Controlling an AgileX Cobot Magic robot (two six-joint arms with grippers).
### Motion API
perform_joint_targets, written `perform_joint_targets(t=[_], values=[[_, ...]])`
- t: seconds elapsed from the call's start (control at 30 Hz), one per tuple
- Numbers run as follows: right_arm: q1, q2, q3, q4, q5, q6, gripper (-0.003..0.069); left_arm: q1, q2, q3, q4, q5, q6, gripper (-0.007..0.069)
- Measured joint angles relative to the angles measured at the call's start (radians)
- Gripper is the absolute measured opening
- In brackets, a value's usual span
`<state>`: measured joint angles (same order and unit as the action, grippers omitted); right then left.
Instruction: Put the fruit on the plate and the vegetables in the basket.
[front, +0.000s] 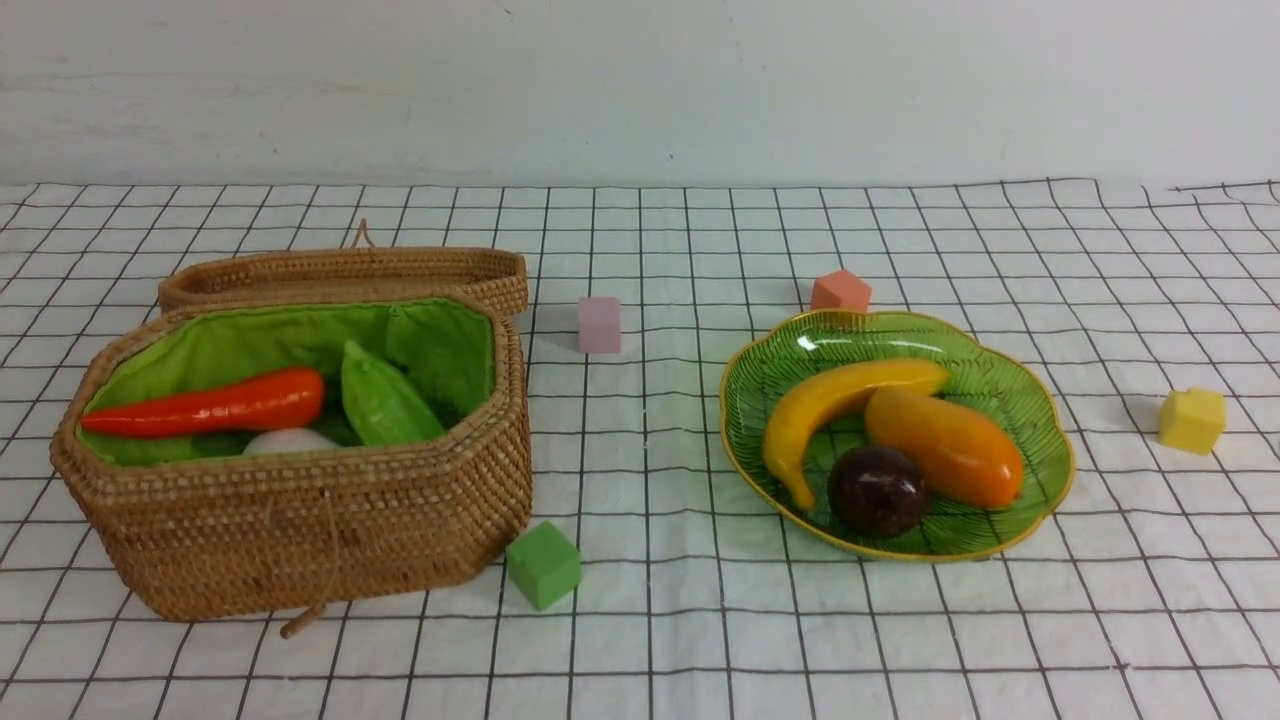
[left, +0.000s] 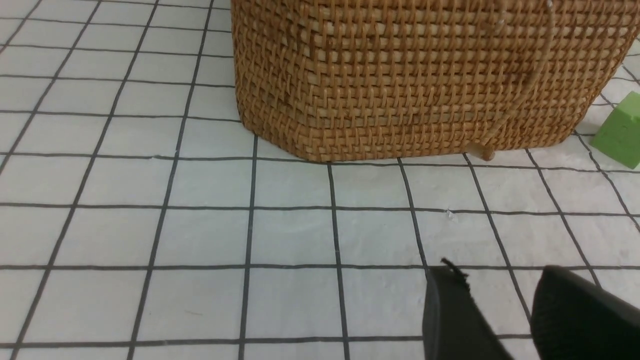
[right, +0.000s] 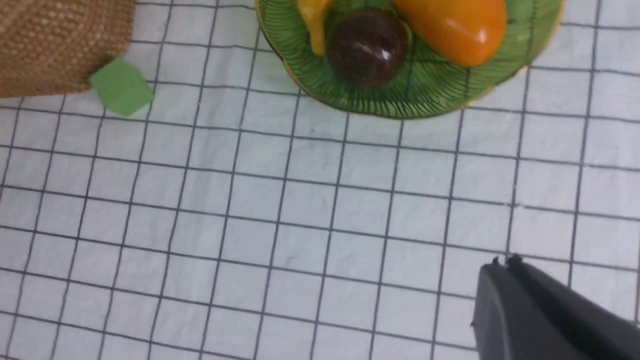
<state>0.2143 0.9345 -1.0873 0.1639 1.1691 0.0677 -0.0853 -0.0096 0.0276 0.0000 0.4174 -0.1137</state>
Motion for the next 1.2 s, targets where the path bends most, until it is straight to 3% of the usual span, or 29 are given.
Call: perform_joint_targets(t=[0.23, 0.53, 0.7, 0.83, 0.97, 1.2], values=[[0.000, -0.284, 0.274, -0.077, -0.182, 0.074, -0.0008, 0.000, 0.000, 0.000, 0.000, 0.000, 0.000, 0.0239], [0.000, -0.427, 0.416, -0.084, -0.134, 0.090, -0.0006, 0.000, 0.000, 0.000, 0.000, 0.000, 0.000, 0.0239], [-0.006, -0.458, 0.440, -0.182, -0.110, 0.072, -0.0003, 0.000, 0.000, 0.000, 0.000, 0.000, 0.000, 0.0239], [-0.083, -0.550, 0.492, -0.256, -0.246, 0.071, -0.0001, 0.000, 0.000, 0.000, 0.000, 0.000, 0.000, 0.0239], [-0.202, -0.728, 0.690, -0.287, -0.587, 0.068, 0.0003, 0.000, 0.000, 0.000, 0.000, 0.000, 0.000, 0.0239], [-0.240, -0.935, 1.057, -0.369, -0.887, 0.068, 0.0007, 0.000, 0.000, 0.000, 0.000, 0.000, 0.000, 0.0239]])
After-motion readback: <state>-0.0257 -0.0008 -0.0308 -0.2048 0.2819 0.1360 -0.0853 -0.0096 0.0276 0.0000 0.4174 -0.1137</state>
